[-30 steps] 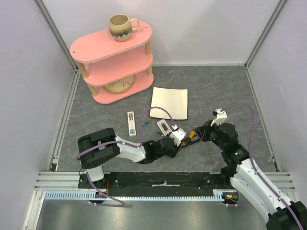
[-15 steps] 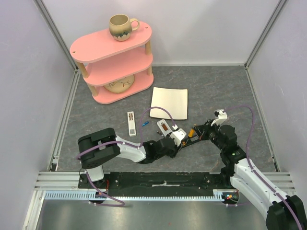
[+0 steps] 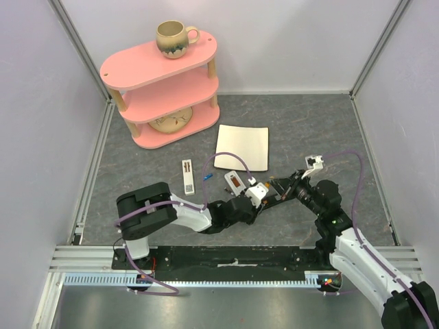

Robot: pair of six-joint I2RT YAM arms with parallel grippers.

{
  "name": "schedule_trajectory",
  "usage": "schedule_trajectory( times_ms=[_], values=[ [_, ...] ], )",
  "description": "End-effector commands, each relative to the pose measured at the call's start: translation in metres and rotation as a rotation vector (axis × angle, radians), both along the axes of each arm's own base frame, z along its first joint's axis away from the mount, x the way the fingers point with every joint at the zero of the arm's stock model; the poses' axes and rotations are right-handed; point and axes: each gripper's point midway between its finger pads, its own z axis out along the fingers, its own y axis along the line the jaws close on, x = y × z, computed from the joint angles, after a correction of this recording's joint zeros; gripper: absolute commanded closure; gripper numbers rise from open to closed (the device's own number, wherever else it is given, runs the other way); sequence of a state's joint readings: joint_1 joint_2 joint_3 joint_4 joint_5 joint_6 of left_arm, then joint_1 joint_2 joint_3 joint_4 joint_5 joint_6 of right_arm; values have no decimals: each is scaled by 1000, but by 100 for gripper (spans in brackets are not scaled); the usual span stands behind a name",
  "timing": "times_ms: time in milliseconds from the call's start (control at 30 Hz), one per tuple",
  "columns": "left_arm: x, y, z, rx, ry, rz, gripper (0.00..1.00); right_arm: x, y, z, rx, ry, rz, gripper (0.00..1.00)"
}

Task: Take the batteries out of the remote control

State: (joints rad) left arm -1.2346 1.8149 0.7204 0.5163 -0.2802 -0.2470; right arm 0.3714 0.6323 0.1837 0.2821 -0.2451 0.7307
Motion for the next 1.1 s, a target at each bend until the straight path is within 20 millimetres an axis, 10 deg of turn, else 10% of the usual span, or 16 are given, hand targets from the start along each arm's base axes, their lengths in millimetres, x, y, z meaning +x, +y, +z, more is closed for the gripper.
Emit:
schedule_trajectory(
  times_ms=[0,433,667,1067],
  values=[
    [-43,74,-93,327,231,3,98,-21,25,9,129,61,140,100],
    [-44,65,-72,256,229,-8,90,-2,-1,-9,-66,54,2,100],
    [-52,40,-54,134,270,-90,26,7,-12,4,-104,10,-58,100],
    [-55,19,-49,59,370,-185,21,13,-21,14,-154,-5,-103,100]
  ],
)
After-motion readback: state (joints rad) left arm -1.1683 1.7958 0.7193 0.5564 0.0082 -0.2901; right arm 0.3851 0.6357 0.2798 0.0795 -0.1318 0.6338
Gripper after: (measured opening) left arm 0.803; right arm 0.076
